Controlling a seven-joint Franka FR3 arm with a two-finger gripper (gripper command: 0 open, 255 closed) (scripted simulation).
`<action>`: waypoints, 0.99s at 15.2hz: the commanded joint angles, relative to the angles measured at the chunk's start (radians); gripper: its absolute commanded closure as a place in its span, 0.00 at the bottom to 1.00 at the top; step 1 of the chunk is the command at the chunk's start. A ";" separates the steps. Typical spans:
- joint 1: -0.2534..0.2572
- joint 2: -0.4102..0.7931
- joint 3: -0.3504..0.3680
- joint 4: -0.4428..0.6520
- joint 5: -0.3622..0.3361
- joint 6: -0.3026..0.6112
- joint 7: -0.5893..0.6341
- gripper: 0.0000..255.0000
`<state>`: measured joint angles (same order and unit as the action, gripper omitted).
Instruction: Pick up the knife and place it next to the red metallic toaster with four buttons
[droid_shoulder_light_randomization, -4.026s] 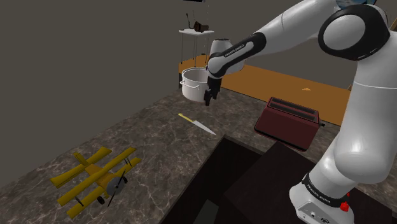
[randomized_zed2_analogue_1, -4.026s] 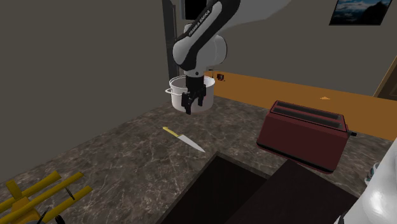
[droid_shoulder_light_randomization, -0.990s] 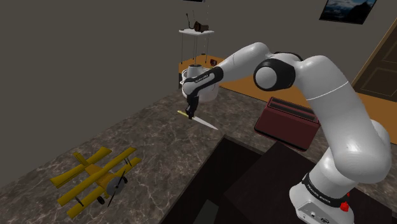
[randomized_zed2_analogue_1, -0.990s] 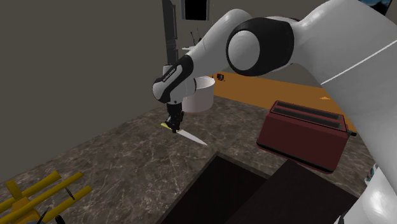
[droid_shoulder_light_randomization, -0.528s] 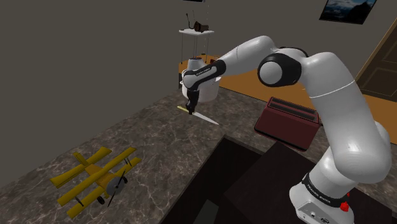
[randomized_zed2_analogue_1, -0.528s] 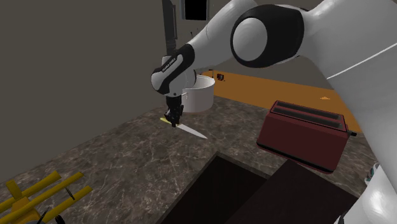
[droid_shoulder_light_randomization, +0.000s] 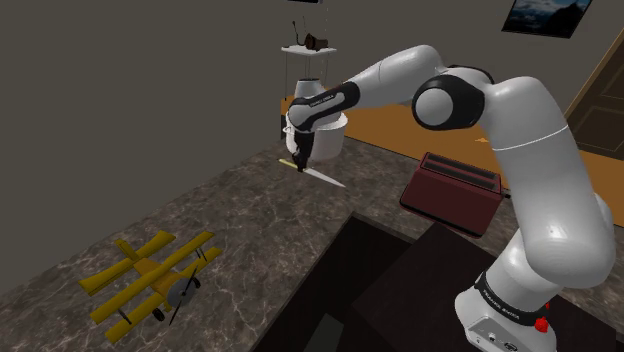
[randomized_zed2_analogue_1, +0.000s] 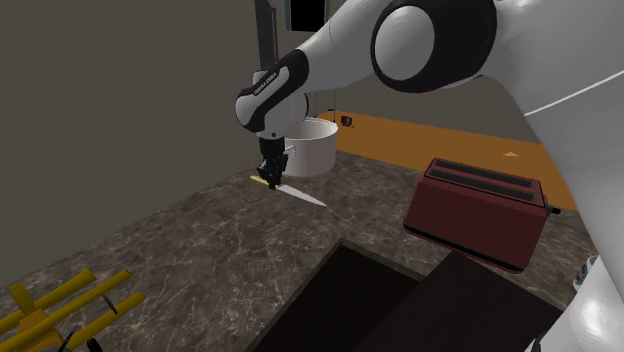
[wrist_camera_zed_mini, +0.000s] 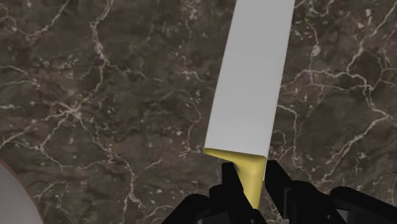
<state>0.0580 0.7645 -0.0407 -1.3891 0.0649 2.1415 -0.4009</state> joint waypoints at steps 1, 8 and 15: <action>0.000 -0.019 -0.001 -0.002 -0.001 -0.017 0.001 1.00; 0.001 -0.064 -0.002 0.019 -0.004 -0.084 0.004 1.00; 0.001 -0.101 -0.004 0.054 -0.006 -0.156 0.007 1.00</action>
<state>0.0592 0.6719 -0.0443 -1.3351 0.0593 1.9949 -0.3941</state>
